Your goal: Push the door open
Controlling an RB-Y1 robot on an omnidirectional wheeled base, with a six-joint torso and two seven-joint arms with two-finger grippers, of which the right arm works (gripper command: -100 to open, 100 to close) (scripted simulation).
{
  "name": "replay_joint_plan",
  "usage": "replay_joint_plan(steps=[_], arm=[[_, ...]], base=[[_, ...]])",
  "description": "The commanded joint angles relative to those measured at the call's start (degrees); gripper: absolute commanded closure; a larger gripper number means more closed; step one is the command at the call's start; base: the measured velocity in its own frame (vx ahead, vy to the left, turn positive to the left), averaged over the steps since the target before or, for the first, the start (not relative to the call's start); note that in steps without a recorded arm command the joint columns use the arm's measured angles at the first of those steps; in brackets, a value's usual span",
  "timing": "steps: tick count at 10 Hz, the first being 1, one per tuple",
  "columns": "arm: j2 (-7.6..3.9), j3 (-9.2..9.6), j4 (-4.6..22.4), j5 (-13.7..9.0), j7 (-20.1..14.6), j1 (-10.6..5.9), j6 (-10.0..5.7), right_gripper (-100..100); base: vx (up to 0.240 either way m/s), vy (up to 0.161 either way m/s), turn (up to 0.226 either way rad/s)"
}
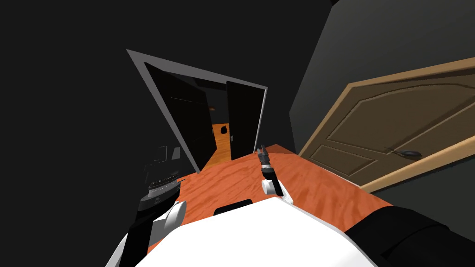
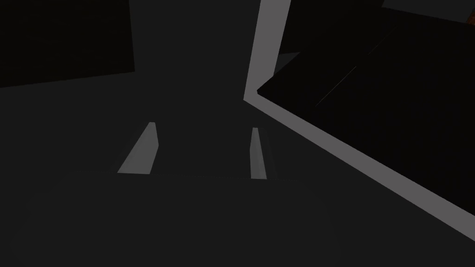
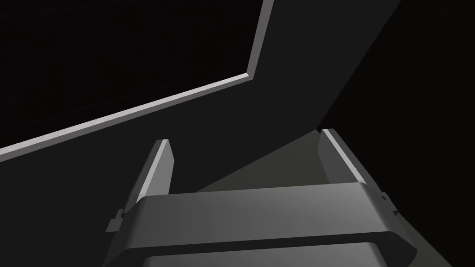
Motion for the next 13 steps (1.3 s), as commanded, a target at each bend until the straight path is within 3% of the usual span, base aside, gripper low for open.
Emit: replay_joint_plan(steps=[1,13], arm=[[-0.24,-0.28,2.47,-0.23,0.15,-1.03,-0.29,-100],[-2.44,-3.01,21.64,-2.43,0.58,-8.49,-3.38,-100]], base=[[0.109,-0.001,0.098],[0.101,-0.005,0.121]])
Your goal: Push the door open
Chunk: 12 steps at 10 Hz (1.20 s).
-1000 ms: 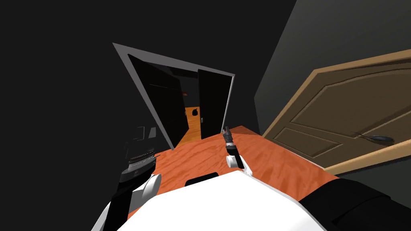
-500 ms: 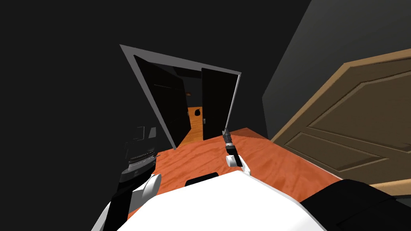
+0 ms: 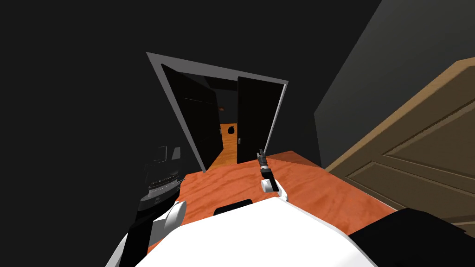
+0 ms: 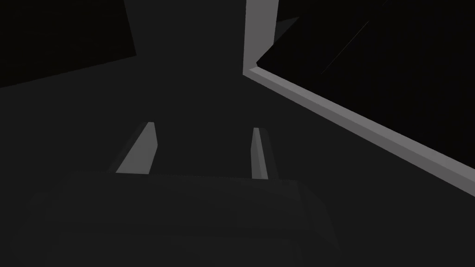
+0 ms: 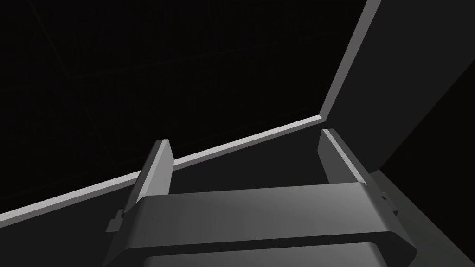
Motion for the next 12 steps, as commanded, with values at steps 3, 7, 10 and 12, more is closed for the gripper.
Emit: replay_joint_plan(steps=[3,7,10,12], arm=[[-0.38,-0.64,5.24,-0.49,0.13,-1.92,-1.16,-100],[-0.88,-1.58,12.06,-1.25,0.27,-4.5,-2.22,-100],[-1.2,-2.28,17.01,-1.81,0.38,-6.39,-3.01,-100],[-1.4,-2.73,20.13,-2.18,0.45,-7.65,-3.53,-100]], base=[[0.07,-0.008,0.073],[0.099,-0.011,0.125],[0.101,-0.032,0.123],[0.092,-0.016,0.113]])
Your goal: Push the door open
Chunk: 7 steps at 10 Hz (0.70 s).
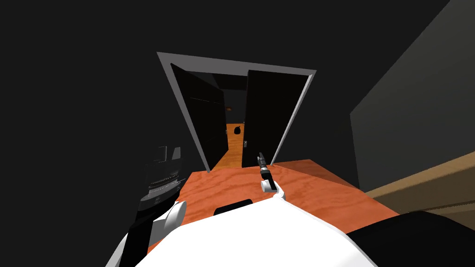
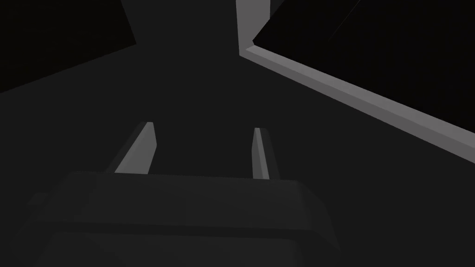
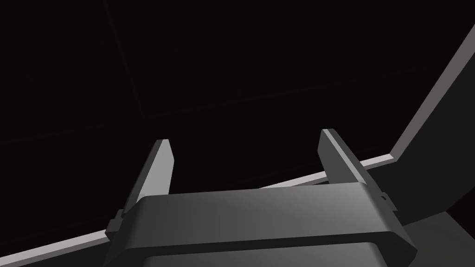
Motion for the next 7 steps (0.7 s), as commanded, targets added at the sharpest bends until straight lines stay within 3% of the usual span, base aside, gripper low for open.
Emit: replay_joint_plan(steps=[1,7], arm=[[-0.25,-0.17,1.85,-0.15,-0.08,-0.57,-0.67,-100],[-0.72,-1.46,11.09,-1.19,0.12,-4.1,-2.13,-100]], base=[[0.061,-0.015,0.046],[0.087,-0.025,0.11]])
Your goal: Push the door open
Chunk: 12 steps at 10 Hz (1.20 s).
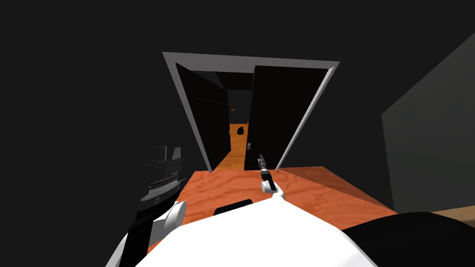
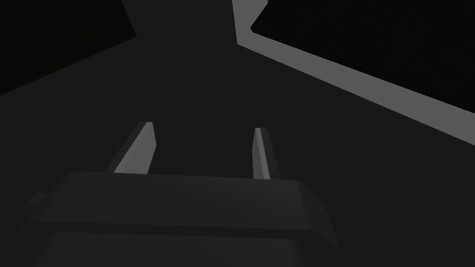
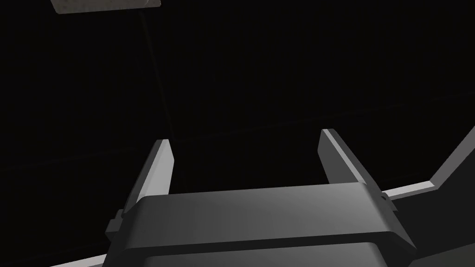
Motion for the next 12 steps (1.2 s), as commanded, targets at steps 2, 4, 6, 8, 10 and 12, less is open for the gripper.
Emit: replay_joint_plan(steps=[2,4,6,8,10,12], arm=[[-0.11,-0.53,3.86,-0.42,0.14,-1.52,-0.66,-100],[-0.17,-0.73,5.26,-0.58,0.17,-2.05,-0.88,-100],[-0.28,-1.11,7.98,-0.89,0.23,-3.09,-1.31,-100],[-0.37,-1.45,10.38,-1.16,0.28,-4.01,-1.69,-100],[-0.45,-1.78,12.78,-1.43,0.33,-4.93,-2.07,-100],[-0.54,-2.21,15.82,-1.77,0.4,-6.09,-2.55,-100]], base=[[0.092,-0.029,0.093],[0.052,-0.025,0.048],[0.076,-0.037,0.103],[0.085,-0.027,0.092],[0.079,-0.032,0.086],[0.094,-0.045,0.104]])
